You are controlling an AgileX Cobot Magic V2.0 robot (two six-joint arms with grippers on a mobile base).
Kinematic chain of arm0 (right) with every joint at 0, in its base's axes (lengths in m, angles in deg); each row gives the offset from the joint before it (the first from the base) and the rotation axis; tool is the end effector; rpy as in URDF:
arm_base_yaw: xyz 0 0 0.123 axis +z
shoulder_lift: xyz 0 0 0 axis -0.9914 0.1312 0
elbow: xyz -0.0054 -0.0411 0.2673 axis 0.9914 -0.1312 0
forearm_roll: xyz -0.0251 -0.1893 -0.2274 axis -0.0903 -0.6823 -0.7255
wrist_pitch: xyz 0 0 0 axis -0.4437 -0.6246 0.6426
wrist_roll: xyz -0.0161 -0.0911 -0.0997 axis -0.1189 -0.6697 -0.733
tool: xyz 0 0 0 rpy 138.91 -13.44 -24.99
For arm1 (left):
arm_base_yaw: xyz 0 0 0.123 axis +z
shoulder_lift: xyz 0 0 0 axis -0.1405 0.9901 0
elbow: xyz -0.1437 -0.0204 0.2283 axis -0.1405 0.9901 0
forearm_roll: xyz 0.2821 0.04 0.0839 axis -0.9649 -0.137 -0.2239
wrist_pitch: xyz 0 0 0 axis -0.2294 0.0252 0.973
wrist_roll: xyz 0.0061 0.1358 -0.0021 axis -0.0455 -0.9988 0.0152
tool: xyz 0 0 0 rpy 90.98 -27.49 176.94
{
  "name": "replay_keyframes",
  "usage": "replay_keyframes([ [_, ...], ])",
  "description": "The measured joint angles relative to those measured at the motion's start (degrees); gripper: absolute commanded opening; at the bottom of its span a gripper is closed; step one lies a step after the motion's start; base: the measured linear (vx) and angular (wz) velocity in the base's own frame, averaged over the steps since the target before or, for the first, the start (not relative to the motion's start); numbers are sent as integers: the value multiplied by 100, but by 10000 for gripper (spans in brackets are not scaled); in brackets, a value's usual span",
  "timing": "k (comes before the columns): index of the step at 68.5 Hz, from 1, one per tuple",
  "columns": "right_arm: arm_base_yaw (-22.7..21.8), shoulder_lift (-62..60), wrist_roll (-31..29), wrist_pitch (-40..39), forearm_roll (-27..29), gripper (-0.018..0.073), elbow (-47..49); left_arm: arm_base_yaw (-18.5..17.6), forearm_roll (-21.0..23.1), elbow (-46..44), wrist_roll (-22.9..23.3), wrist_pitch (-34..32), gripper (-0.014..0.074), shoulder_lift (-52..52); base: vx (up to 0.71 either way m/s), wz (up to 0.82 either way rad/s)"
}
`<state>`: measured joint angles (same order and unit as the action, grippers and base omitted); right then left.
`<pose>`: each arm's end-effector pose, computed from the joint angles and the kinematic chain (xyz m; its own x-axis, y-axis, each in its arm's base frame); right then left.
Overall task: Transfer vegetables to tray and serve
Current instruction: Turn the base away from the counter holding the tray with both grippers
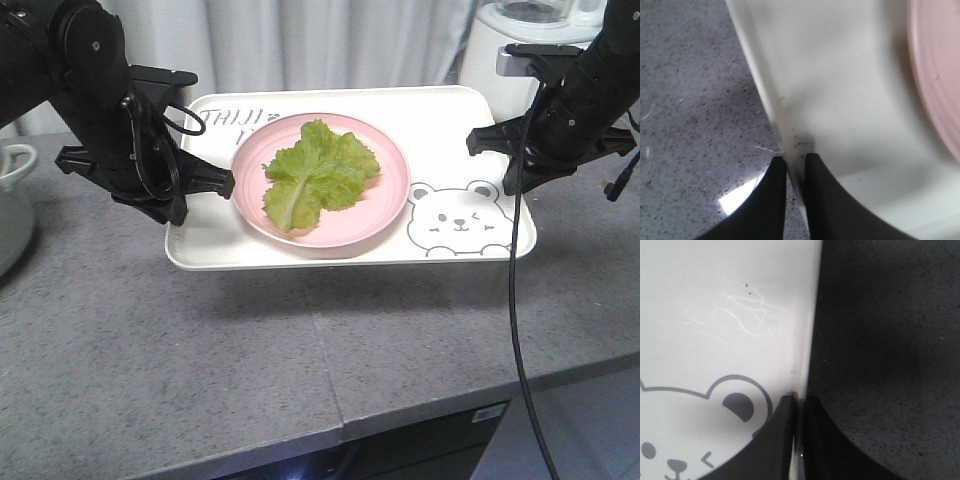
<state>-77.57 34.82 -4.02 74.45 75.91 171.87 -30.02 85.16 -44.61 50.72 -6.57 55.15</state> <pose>0.4588 0.0549 0.2763 -0.9272 -0.0985 -0.3615 -0.1435 0.9846 0.0998 0.4136 -0.1629 0.2745 -0.9242 0.1951 -0.3283 0.2166 0.9758 -0.0298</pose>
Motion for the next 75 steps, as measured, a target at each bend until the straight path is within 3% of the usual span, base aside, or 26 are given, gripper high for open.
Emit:
replay_keyframes([
  [75,0,0,0,0,0,-6,0,0,5,0,0,0,-6,0,2,-30],
])
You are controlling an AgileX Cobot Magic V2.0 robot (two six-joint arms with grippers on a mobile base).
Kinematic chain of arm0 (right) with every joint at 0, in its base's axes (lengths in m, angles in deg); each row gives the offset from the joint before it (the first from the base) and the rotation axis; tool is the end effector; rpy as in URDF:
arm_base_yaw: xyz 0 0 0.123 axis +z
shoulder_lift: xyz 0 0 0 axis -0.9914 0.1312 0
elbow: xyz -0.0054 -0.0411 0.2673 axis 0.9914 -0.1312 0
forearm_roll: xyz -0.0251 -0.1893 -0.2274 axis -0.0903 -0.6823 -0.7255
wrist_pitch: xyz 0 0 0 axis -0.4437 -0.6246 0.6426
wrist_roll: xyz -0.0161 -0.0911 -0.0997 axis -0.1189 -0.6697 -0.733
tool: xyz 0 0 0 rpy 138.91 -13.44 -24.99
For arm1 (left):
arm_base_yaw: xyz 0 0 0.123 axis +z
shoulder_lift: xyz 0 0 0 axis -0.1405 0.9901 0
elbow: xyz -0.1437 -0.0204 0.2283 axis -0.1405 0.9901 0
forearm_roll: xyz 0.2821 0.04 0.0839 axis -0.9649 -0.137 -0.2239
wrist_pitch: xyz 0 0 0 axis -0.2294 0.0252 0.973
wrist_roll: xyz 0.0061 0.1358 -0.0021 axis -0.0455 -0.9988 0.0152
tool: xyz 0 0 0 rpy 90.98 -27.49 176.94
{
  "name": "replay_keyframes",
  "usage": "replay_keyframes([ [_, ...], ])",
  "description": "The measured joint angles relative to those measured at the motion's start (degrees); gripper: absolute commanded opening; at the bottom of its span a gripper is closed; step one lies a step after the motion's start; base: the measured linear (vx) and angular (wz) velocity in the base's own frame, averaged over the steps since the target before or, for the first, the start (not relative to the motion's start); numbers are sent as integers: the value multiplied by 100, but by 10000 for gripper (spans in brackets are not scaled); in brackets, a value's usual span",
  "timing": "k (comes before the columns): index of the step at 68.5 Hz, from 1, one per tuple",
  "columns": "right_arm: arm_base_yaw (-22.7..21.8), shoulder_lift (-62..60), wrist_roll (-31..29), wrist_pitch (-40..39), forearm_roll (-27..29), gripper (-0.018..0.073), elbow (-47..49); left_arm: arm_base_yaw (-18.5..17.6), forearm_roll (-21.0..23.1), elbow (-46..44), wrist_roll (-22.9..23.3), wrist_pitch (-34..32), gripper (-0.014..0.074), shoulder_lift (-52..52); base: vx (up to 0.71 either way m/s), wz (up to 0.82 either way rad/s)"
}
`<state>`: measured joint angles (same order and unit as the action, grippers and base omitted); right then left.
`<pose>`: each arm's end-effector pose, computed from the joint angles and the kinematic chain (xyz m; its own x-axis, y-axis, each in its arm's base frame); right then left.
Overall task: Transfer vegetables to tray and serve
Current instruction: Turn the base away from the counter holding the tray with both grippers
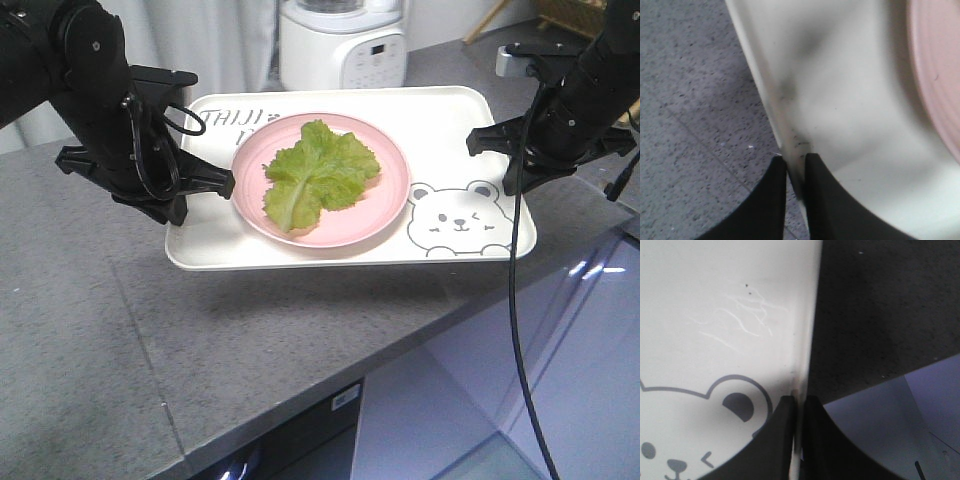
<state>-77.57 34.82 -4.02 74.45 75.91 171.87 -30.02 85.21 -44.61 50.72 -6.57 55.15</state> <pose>0.4588 0.0549 0.2763 -0.9272 -0.0985 -0.3615 -0.1435 0.9846 0.0998 0.4135 -0.1630 0.2745 -0.9243 0.1949 -0.3281 0.2166 0.9758 -0.0306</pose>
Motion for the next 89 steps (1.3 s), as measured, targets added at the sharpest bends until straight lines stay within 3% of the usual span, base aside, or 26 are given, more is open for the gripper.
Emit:
replay_keyframes([
  [89,0,0,0,0,0,-6,0,0,0,0,0,0,-6,0,-1,-34],
])
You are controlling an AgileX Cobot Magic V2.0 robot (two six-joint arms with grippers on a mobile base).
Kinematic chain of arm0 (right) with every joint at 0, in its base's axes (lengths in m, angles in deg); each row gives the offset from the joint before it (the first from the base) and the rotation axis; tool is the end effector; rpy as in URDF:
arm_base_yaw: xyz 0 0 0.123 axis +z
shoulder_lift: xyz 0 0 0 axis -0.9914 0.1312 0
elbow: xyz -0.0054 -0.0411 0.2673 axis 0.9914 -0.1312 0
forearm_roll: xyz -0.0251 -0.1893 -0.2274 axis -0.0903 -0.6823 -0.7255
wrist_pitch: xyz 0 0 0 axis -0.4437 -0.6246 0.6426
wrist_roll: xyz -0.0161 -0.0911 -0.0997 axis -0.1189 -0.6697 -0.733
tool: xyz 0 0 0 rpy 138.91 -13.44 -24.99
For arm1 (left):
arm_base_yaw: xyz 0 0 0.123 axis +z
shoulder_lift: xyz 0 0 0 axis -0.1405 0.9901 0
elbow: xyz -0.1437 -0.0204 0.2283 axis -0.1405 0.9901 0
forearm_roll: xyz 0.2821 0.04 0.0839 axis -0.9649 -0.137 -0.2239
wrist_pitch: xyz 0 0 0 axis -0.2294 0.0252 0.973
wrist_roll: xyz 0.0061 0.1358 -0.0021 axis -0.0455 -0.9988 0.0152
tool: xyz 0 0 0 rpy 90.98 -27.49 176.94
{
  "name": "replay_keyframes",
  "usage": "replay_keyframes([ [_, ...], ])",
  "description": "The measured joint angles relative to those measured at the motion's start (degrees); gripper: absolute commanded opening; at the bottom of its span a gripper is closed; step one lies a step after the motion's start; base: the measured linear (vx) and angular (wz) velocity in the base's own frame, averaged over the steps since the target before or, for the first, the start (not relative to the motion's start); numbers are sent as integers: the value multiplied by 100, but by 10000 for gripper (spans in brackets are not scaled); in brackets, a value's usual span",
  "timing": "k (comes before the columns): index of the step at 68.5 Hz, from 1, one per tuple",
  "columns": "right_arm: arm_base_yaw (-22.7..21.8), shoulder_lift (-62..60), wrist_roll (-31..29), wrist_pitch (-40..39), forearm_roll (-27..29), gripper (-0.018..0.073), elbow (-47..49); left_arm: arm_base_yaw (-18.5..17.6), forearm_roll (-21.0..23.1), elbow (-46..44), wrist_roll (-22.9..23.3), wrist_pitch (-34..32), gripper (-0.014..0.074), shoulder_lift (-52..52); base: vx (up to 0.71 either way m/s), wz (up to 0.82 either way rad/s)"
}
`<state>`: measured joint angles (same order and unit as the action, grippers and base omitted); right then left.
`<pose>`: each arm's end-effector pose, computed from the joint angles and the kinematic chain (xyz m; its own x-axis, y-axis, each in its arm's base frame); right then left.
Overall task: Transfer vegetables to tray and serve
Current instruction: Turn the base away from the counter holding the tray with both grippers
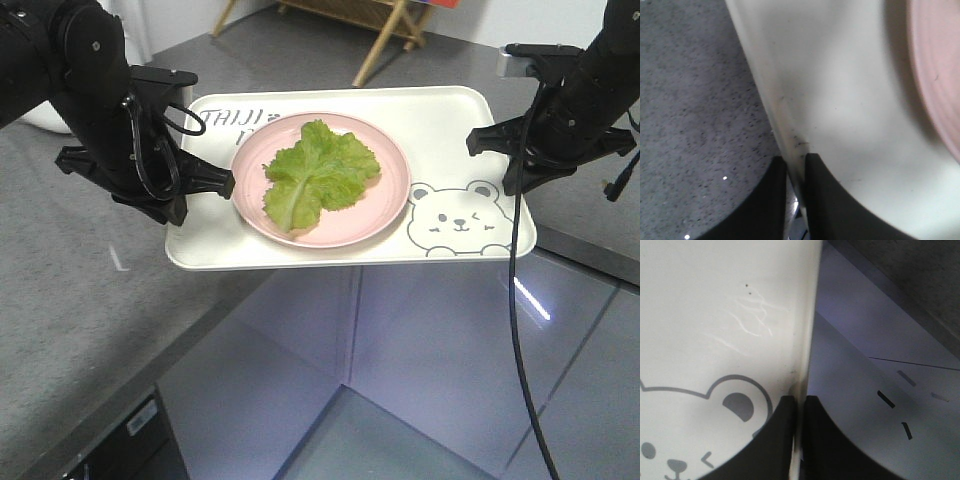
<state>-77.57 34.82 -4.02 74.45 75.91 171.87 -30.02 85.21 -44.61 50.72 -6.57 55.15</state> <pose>0.4588 0.0549 0.2763 -0.9272 -0.0985 -0.3615 -0.1435 0.9846 0.0998 0.4135 -0.1630 0.2745 -0.9243 0.1949 -0.3281 0.2166 0.9758 -0.0306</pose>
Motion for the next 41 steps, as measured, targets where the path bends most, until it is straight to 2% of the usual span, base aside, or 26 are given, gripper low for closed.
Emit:
replay_keyframes([
  [41,0,0,0,0,0,-6,0,0,0,0,0,0,-6,0,-2,-34],
])
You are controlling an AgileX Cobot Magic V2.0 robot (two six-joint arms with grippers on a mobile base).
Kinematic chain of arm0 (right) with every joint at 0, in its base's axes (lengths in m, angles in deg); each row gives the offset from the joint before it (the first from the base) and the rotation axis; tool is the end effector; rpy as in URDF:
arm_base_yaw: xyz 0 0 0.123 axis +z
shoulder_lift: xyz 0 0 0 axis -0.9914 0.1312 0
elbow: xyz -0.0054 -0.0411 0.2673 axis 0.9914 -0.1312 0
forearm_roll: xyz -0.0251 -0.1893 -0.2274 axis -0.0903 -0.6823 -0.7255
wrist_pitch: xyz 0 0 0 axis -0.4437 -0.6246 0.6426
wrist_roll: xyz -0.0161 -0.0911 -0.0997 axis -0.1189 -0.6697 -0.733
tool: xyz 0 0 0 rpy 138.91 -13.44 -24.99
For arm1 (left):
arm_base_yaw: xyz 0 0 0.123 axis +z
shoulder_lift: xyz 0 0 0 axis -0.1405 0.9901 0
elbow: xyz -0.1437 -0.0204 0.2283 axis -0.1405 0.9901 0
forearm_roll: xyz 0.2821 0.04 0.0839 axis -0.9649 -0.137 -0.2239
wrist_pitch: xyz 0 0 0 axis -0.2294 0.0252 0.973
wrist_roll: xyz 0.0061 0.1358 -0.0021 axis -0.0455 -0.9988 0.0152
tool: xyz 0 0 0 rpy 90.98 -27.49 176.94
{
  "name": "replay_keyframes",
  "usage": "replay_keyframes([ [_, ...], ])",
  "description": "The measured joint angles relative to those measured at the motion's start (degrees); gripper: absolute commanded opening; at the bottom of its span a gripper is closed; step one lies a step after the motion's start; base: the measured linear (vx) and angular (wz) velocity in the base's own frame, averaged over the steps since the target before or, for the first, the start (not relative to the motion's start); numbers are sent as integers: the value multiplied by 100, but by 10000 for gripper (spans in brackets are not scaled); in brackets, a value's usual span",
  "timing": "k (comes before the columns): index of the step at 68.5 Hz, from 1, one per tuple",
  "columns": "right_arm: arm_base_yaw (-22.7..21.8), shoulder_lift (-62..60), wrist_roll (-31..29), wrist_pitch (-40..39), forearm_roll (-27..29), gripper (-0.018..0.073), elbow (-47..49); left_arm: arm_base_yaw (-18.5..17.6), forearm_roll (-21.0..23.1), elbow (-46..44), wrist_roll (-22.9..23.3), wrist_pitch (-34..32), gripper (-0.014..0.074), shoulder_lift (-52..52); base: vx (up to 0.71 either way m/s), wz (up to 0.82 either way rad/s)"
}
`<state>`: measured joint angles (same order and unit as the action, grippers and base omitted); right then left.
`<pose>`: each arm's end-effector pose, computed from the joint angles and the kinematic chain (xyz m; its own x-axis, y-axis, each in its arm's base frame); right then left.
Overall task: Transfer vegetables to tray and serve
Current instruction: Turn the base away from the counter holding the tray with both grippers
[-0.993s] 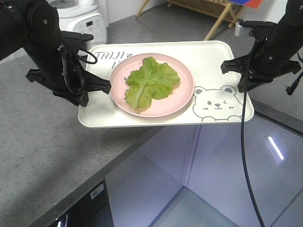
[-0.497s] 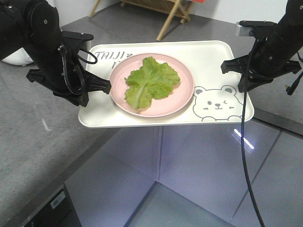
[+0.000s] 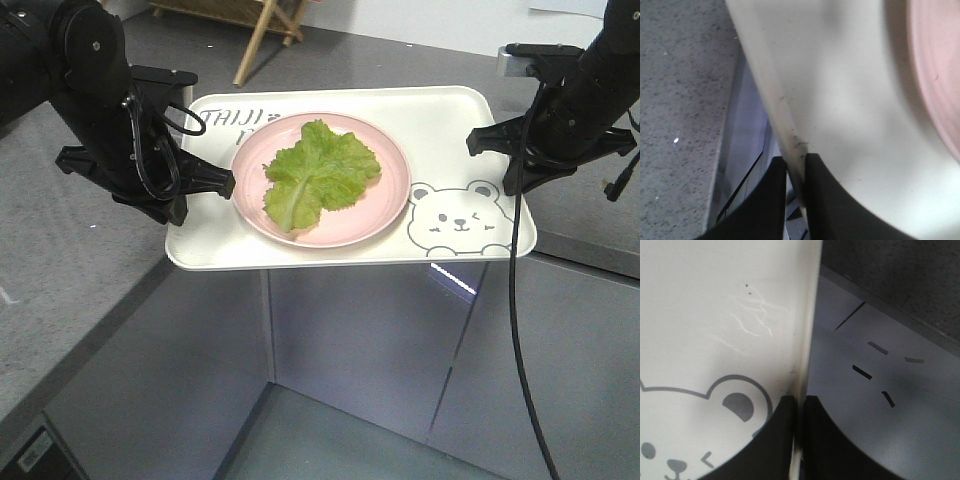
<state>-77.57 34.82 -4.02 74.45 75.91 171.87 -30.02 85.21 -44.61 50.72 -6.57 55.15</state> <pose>0.4588 0.0549 0.2763 -0.9272 -0.0985 -0.3615 -0.1435 0.9846 0.0998 0.4135 -0.1630 0.2745 -0.9243 0.1949 -0.3281 0.2166 0.9758 -0.0306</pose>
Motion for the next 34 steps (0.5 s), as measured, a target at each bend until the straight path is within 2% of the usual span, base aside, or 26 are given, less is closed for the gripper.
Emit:
replay_keyframes([
  [34,0,0,0,0,0,-6,0,0,0,0,0,0,-6,0,-4,-28],
])
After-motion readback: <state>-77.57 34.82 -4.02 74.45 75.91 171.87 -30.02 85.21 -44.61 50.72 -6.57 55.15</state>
